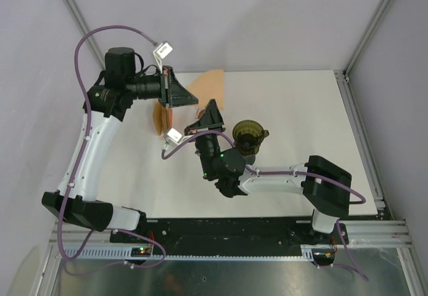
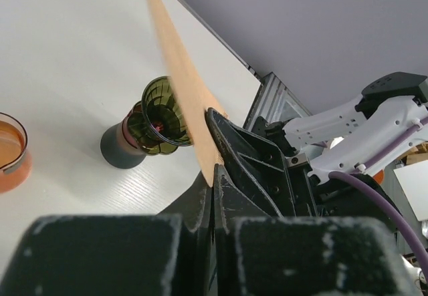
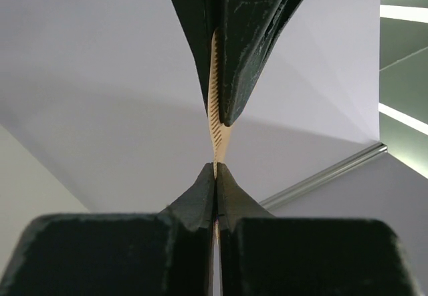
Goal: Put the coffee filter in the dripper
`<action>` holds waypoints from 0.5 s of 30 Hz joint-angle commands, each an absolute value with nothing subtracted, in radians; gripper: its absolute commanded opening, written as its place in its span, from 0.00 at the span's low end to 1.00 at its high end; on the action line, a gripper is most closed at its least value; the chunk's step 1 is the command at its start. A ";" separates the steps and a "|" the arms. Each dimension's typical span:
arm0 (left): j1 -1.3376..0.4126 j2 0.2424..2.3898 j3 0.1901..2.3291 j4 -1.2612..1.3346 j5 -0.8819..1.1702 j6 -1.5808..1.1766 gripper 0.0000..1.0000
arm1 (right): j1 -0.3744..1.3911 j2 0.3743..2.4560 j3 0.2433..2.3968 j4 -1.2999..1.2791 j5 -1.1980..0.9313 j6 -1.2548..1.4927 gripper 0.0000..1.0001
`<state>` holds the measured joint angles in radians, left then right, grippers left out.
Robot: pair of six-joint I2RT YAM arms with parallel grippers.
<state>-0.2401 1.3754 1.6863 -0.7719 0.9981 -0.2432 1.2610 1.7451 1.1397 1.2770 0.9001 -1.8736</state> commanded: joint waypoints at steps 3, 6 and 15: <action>-0.242 1.390 1.690 -0.744 0.938 -0.186 0.00 | 1.266 1.744 1.179 1.436 0.960 -1.781 0.23; -0.242 1.391 1.692 -0.743 0.890 -0.139 0.00 | 1.266 1.731 1.173 1.318 0.982 -1.711 0.47; -0.220 1.377 1.652 -0.742 0.849 -0.023 0.00 | 1.248 1.613 1.137 0.890 0.958 -1.345 0.75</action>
